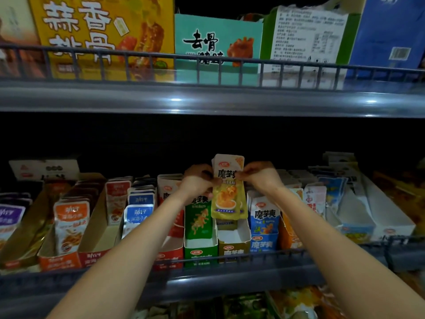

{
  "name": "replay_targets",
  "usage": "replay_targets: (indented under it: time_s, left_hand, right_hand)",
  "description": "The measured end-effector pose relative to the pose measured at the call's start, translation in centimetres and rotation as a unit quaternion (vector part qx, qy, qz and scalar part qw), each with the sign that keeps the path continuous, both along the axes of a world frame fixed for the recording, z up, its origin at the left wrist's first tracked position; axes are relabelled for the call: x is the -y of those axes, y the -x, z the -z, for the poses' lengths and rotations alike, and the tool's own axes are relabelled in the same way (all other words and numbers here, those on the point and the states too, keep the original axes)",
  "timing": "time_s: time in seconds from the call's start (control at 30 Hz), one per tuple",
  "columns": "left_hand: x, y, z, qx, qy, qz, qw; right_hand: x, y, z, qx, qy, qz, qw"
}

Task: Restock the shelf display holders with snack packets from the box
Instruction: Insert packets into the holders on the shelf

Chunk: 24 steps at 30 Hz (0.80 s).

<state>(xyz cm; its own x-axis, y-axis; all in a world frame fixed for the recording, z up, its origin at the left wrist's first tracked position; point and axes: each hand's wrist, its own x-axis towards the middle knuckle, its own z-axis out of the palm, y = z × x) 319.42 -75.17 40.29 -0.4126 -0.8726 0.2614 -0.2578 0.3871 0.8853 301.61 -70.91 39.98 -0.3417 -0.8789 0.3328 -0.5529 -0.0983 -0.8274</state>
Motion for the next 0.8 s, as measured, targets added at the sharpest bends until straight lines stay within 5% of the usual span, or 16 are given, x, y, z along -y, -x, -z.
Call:
replay_targets:
  time_s: [0.37, 0.63, 0.8]
  left_hand:
    - [-0.3, 1.6, 1.9, -0.145, -0.067, -0.036, 0.987]
    - [-0.3, 1.7, 2.9, -0.131, -0.025, -0.055, 0.990]
    - [-0.5, 1.6, 3.2, -0.103, 0.010, -0.063, 0.993]
  right_hand:
    - [-0.2, -0.9, -1.1, 0.100, 0.000, -0.038, 0.994]
    - [-0.2, -0.7, 0.1, 0.124, 0.022, -0.026, 0.992]
    - [-0.1, 0.3, -0.2, 0.038, -0.021, -0.070, 0.997]
